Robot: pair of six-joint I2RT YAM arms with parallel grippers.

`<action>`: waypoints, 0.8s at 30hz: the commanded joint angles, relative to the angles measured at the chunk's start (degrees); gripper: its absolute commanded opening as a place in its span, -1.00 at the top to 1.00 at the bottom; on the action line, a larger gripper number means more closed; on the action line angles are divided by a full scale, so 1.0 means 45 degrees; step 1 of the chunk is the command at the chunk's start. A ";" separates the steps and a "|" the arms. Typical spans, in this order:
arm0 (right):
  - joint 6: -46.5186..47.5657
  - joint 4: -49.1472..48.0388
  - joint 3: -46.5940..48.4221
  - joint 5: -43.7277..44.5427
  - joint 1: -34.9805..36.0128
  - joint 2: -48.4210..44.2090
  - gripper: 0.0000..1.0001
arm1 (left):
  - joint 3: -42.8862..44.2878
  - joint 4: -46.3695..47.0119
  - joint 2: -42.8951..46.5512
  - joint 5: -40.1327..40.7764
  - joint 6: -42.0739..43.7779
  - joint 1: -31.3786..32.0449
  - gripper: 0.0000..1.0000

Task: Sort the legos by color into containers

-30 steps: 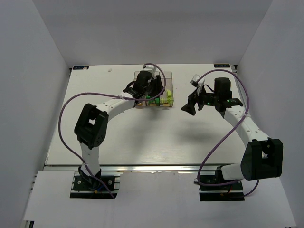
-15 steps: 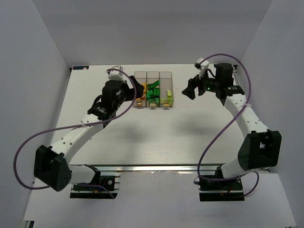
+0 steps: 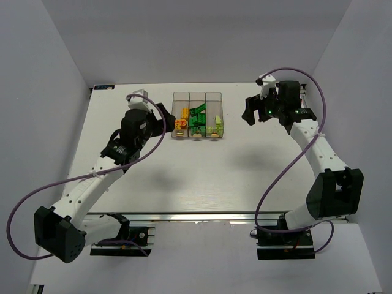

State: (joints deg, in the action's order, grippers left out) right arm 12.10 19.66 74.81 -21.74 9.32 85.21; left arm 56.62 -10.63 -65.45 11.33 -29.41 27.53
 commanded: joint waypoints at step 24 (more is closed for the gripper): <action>-0.1165 -0.0911 -0.2385 0.2252 -0.0079 -0.2705 -0.79 | -0.1371 0.0175 0.1478 -0.0487 -0.0554 -0.0063 -0.96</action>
State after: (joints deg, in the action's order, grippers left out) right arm 7.97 18.94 64.75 -10.85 9.32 74.54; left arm 51.00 -11.18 -59.99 9.85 -30.92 27.49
